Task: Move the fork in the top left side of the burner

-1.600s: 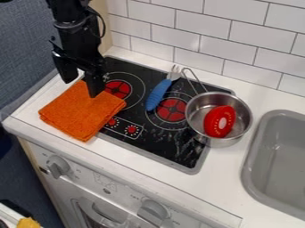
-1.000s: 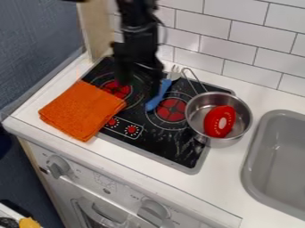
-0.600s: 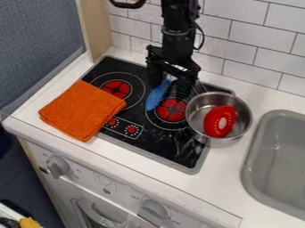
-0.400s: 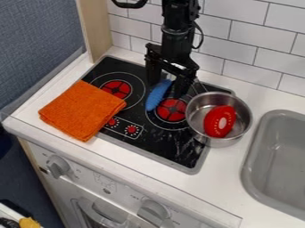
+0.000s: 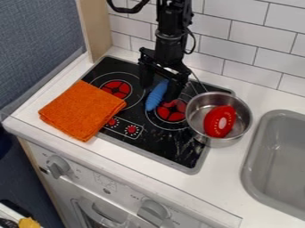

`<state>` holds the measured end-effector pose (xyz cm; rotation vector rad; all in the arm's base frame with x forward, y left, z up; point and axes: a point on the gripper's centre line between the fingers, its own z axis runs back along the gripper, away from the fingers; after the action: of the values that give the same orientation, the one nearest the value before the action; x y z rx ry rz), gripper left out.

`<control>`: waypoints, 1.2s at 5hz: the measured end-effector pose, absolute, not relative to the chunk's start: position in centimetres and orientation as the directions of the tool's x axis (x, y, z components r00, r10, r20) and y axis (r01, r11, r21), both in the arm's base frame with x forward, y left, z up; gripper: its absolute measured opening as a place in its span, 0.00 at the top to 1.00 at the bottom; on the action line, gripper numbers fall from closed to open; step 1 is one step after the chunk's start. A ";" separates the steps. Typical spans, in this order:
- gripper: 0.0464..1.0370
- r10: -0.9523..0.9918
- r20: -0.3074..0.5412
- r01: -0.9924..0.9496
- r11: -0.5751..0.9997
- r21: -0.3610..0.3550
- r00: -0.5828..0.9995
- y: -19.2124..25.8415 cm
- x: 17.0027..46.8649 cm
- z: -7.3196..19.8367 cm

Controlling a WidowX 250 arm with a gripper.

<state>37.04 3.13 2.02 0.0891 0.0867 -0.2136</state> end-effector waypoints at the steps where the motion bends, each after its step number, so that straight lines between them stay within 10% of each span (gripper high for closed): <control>1: 0.09 -0.204 -0.098 0.212 0.974 0.084 0.974 3.2 37.0 2.0; 3: 0.59 -0.205 -0.103 0.214 0.973 0.083 0.973 2.9 37.1 1.3; 6: 0.60 -0.232 -0.082 0.240 0.966 0.098 0.969 4.8 35.6 3.8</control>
<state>35.63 4.80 3.75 0.1079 0.0699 -0.2388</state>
